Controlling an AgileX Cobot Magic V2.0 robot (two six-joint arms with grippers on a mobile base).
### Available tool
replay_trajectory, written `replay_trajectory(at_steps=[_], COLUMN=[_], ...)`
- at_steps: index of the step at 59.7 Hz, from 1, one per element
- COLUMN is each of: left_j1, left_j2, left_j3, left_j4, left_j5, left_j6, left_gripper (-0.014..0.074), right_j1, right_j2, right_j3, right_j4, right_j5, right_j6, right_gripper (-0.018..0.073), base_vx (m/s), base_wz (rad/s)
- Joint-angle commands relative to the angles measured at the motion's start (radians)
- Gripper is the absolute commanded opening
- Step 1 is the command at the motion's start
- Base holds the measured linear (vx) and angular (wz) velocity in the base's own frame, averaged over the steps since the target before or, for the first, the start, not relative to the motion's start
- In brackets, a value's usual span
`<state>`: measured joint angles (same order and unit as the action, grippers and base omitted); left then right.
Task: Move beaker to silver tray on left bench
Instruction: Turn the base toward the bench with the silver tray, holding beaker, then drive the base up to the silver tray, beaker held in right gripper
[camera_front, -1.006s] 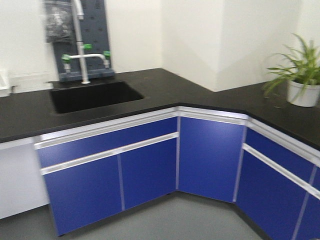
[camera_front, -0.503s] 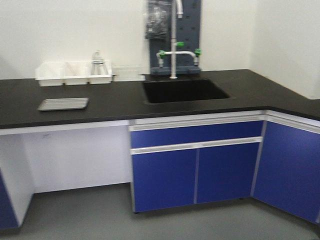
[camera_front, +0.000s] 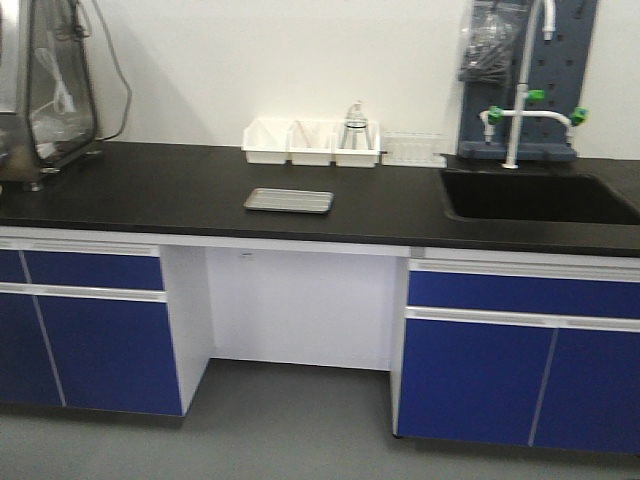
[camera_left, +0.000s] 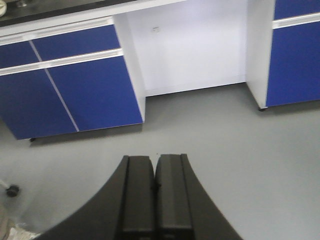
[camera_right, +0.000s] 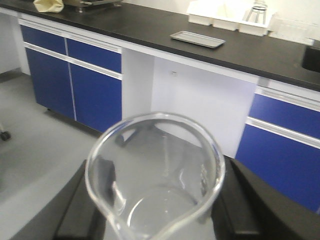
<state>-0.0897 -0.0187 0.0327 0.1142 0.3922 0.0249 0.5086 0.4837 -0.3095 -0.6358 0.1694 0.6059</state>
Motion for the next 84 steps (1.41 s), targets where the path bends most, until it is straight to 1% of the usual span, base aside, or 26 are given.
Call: replay_trajectory(at_steps=[1, 44, 84], left_j1=[-0.006, -0.006, -0.006], left_j2=[-0.007, -0.007, -0.007], left_j3=[0.020, 0.020, 0.020], left_j4=[-0.001, -0.001, -0.001], left_j5=[-0.082, -0.082, -0.082], left_j6=[-0.002, -0.002, -0.002], left_gripper=[0.0001, 0.0001, 0.0001], right_j1=[-0.003, -0.003, -0.003], right_j2=[0.003, 0.003, 0.003], right_j3=[-0.030, -0.030, -0.030], right_j4=[-0.017, -0.017, -0.017], right_j5=[-0.063, -0.063, -0.063], right_j6=[-0.003, -0.003, -0.003], right_gripper=[-0.0011, -0.0011, -0.0011], base_vx=[0.11, 0.22, 0.40], base_wz=[0.36, 0.25, 0.09])
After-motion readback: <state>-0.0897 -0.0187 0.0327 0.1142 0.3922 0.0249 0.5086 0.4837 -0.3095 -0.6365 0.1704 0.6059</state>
